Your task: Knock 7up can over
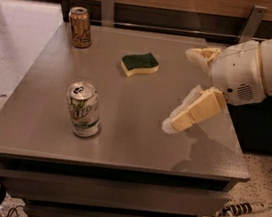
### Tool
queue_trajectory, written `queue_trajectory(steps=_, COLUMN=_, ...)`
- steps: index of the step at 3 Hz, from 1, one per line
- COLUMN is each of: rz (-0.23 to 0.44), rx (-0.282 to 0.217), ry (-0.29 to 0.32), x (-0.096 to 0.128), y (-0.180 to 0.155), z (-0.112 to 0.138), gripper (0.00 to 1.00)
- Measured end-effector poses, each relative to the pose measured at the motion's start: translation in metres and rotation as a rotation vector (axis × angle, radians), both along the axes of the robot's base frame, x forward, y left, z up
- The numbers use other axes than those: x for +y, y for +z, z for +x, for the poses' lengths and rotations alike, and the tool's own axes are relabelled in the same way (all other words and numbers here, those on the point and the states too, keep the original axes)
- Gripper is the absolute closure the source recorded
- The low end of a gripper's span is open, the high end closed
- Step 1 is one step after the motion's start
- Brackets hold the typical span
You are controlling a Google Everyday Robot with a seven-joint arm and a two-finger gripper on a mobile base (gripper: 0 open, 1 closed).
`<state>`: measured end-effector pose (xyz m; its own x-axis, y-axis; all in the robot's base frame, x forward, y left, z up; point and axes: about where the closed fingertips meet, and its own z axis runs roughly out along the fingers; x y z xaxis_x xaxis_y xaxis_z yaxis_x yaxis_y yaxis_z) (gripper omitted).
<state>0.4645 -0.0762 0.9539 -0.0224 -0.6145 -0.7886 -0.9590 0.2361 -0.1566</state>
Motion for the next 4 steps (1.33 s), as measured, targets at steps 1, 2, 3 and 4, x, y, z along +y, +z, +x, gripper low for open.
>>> queue_trajectory(steps=1, rz=0.122, rx=-0.012, ry=0.023, x=0.037, y=-0.011, z=0.005, gripper=0.0)
queue_trajectory(steps=2, rz=0.252, rx=-0.018, ry=0.057, x=0.083, y=-0.022, z=0.012, gripper=0.0)
queue_trajectory(steps=3, rz=0.252, rx=-0.018, ry=0.057, x=0.083, y=-0.022, z=0.012, gripper=0.0)
queue_trajectory(steps=4, rz=0.263, rx=-0.009, ry=0.076, x=0.094, y=-0.029, z=0.013, gripper=0.0)
